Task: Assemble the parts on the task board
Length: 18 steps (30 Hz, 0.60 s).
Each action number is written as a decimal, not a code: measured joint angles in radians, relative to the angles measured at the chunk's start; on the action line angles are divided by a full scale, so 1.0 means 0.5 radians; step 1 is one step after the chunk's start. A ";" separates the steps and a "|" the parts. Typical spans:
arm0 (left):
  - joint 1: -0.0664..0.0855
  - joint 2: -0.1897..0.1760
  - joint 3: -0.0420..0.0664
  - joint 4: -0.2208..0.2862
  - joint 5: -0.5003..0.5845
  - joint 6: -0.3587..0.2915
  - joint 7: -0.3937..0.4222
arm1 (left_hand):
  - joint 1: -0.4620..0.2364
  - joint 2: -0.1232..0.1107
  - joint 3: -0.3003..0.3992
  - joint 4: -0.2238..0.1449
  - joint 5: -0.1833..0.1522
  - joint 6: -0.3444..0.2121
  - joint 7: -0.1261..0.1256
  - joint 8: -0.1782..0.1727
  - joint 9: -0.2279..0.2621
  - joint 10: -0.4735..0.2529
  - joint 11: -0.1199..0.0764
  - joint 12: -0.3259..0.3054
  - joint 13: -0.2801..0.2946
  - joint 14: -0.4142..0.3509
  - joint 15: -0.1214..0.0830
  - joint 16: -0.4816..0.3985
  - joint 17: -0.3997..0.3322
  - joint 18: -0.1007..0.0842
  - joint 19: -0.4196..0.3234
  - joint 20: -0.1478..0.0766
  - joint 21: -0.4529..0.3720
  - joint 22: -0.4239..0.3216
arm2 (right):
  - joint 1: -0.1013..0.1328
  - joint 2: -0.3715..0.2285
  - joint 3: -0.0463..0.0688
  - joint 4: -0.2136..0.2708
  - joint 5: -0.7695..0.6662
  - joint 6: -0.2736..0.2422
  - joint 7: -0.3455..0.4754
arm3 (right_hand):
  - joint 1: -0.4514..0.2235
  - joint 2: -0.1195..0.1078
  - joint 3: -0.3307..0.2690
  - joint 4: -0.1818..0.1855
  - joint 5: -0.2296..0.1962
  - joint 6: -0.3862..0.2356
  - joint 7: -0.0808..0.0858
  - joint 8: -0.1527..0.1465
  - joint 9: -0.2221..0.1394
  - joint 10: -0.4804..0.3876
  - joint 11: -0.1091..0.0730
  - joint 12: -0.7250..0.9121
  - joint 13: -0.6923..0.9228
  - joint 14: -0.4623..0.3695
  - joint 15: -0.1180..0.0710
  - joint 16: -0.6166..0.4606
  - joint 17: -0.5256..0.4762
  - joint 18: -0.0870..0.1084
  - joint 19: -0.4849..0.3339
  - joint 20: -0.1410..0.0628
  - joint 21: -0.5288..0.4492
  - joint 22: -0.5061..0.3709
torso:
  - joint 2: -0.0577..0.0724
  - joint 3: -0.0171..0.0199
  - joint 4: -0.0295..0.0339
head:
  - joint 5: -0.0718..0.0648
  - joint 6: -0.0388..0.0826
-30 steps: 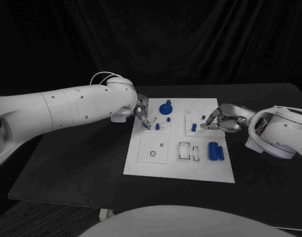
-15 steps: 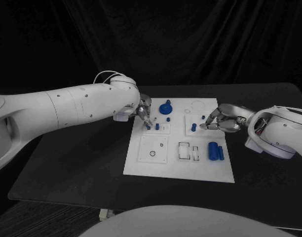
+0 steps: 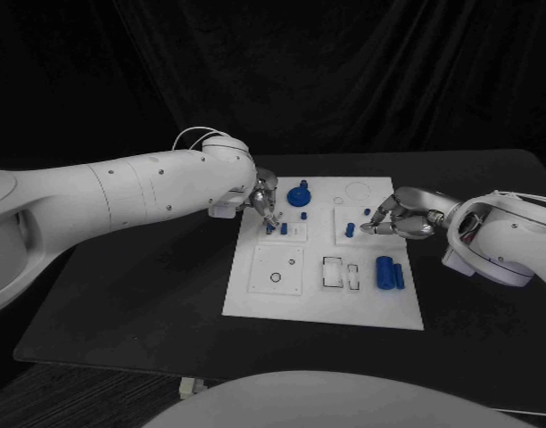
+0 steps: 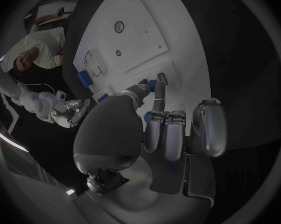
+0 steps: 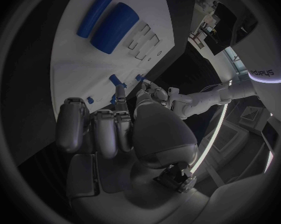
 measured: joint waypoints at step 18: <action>0.000 0.023 0.000 -0.036 0.000 0.098 -0.055 | 0.010 0.011 0.005 -0.005 -0.013 -0.015 0.005 -0.002 0.005 0.003 0.003 -0.010 0.000 0.000 0.000 0.000 0.000 0.000 -0.007 0.007 0.000 0.000 | 0.000 0.001 0.000 0.000 0.000 0.000 0.001 | 0.000 0.000 0.000 0.000 0.000 0.000 0.000 0.000 0.000 0.000 0.000 -0.006 0.000 0.005 -0.004 -0.007 0.000 0.000 -0.007 0.007 -0.016 0.000 | 0.000 0.0002 0.000 | 0.000 0.000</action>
